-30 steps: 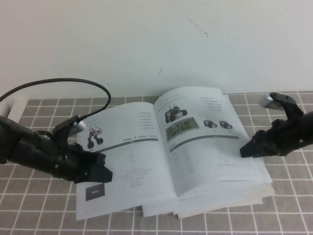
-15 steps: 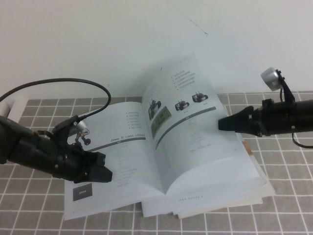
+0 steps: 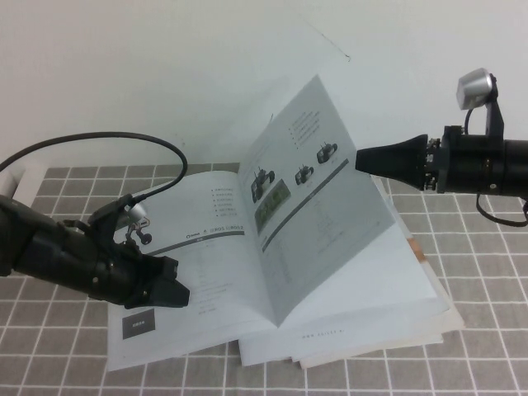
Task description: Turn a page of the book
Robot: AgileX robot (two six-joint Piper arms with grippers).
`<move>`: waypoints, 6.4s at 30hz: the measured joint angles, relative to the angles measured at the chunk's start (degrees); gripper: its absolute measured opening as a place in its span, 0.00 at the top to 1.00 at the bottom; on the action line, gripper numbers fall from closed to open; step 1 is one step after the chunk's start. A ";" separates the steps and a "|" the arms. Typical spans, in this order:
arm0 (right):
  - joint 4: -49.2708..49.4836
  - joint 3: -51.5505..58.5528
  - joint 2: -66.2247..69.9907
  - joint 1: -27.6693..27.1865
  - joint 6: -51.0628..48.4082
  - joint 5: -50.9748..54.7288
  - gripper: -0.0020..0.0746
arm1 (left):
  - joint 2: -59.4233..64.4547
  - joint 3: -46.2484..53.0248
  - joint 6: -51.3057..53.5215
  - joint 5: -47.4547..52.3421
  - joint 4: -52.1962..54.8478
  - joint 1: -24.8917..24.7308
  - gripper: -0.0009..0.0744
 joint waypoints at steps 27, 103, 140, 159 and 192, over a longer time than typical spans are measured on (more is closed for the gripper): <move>-11.99 -16.67 -0.61 19.27 6.81 0.77 0.57 | -14.07 -11.89 -6.40 12.72 8.51 4.96 0.99; -57.40 55.73 -101.94 15.89 44.72 -45.78 0.98 | -94.78 33.07 -15.71 -8.66 22.63 2.82 0.99; -57.02 55.73 -101.94 15.89 44.72 -44.24 0.98 | -106.76 58.71 -46.88 -26.88 58.71 2.82 0.99; -56.93 55.73 -101.94 15.89 44.72 -44.24 0.98 | -106.85 58.75 -47.27 -27.10 59.33 2.82 0.99; -65.58 60.94 -112.02 -2.36 43.32 -53.23 0.98 | -106.85 58.75 -47.27 -27.10 59.43 2.82 0.99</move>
